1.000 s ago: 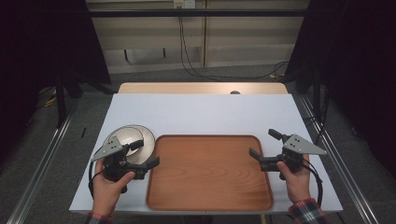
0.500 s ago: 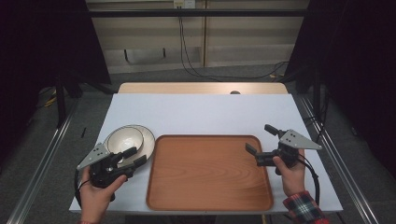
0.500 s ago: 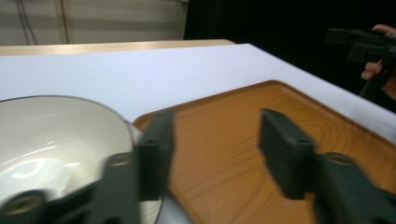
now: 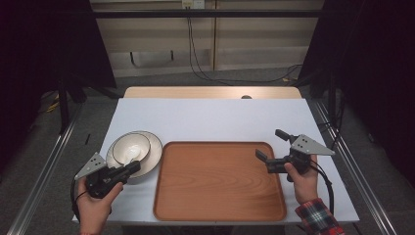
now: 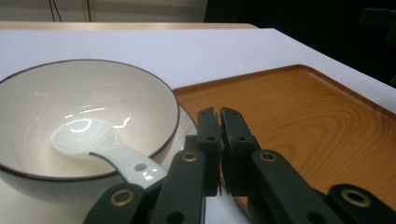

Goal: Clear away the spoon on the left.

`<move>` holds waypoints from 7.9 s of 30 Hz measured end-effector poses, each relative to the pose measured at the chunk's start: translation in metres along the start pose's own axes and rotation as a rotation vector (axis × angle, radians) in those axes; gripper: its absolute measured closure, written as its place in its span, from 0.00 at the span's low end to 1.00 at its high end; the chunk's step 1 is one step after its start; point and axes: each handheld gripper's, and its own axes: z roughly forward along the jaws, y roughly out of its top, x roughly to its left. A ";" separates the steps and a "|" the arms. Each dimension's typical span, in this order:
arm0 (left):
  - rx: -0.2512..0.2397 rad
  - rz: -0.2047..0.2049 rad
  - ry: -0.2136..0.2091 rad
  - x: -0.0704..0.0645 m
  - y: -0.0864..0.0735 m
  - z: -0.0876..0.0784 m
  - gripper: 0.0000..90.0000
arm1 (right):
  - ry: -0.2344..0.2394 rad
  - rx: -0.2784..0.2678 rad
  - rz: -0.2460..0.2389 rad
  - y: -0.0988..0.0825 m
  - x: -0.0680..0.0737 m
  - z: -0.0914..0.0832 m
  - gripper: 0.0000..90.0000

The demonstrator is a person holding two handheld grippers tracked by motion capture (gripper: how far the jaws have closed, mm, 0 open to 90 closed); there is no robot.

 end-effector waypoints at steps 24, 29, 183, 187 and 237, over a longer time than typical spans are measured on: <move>0.018 0.006 0.039 0.016 -0.006 -0.006 1.00 | 0.000 0.009 -0.009 -0.001 0.000 0.001 0.00; 0.007 -0.010 0.068 0.021 -0.007 -0.015 1.00 | 0.002 0.004 -0.007 -0.001 -0.001 0.003 0.00; -0.224 -0.209 0.153 0.047 0.051 0.025 0.94 | -0.007 0.050 -0.081 -0.004 0.008 -0.019 0.00; -0.216 -0.199 0.138 0.046 0.054 0.023 0.94 | -0.012 0.048 -0.085 -0.004 0.009 -0.019 0.00; -0.235 -0.099 -0.145 -0.013 0.088 0.042 0.94 | 0.003 0.044 -0.089 -0.005 0.012 -0.022 0.00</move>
